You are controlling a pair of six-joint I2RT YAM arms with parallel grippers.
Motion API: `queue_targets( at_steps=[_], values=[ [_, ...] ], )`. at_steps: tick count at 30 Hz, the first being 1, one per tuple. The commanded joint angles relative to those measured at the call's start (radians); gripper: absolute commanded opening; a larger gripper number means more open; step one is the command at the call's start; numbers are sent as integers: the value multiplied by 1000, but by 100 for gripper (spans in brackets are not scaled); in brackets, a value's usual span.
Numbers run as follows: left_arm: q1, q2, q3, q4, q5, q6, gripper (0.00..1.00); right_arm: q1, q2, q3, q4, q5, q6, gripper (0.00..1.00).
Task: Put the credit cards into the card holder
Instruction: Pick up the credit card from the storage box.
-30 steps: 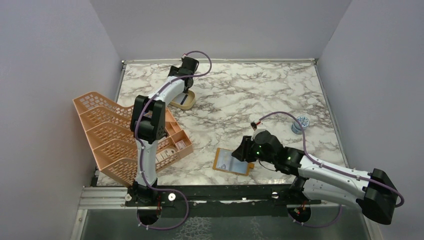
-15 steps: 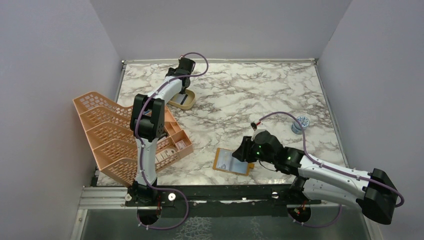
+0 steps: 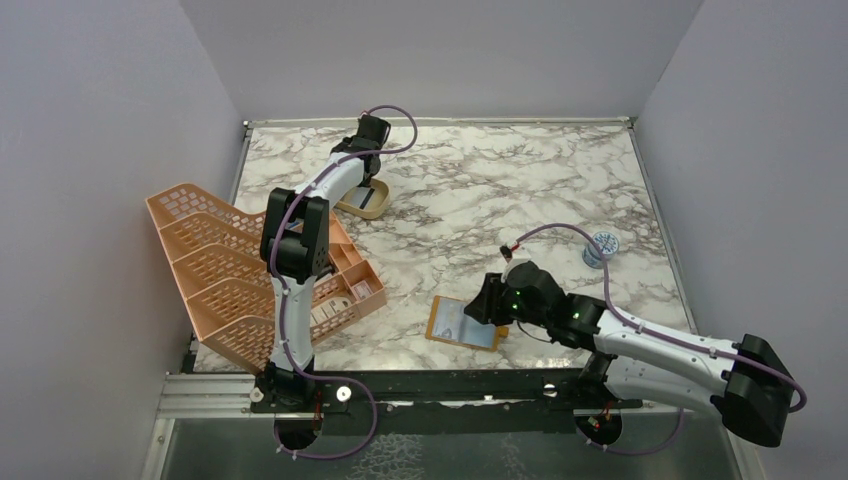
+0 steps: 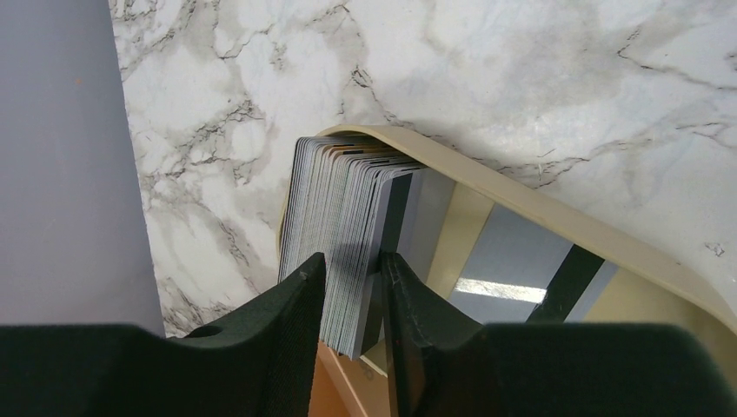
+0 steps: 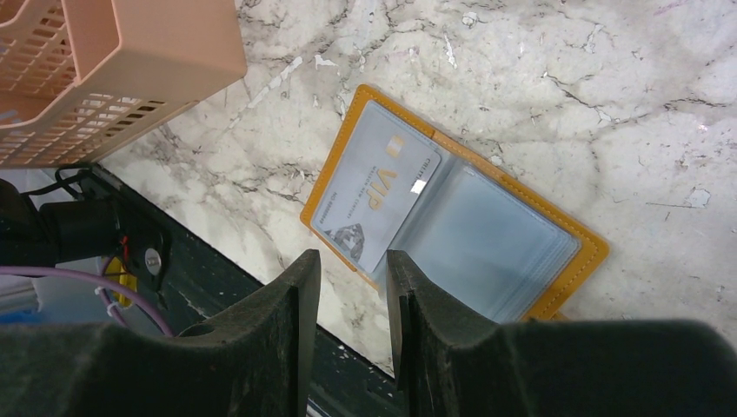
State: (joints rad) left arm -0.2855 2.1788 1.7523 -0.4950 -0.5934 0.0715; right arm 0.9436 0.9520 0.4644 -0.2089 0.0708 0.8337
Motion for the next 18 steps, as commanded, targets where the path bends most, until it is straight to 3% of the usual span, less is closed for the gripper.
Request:
queue_targets(
  at_steps=[1, 4, 18],
  values=[
    [8, 22, 34, 11, 5, 21, 30, 9, 5, 11, 23, 35, -13, 34],
    [8, 27, 35, 10, 15, 25, 29, 9, 5, 9, 23, 34, -10, 34],
    [1, 15, 92, -58, 70, -1, 2, 9, 14, 16, 29, 28, -11, 34]
  ],
)
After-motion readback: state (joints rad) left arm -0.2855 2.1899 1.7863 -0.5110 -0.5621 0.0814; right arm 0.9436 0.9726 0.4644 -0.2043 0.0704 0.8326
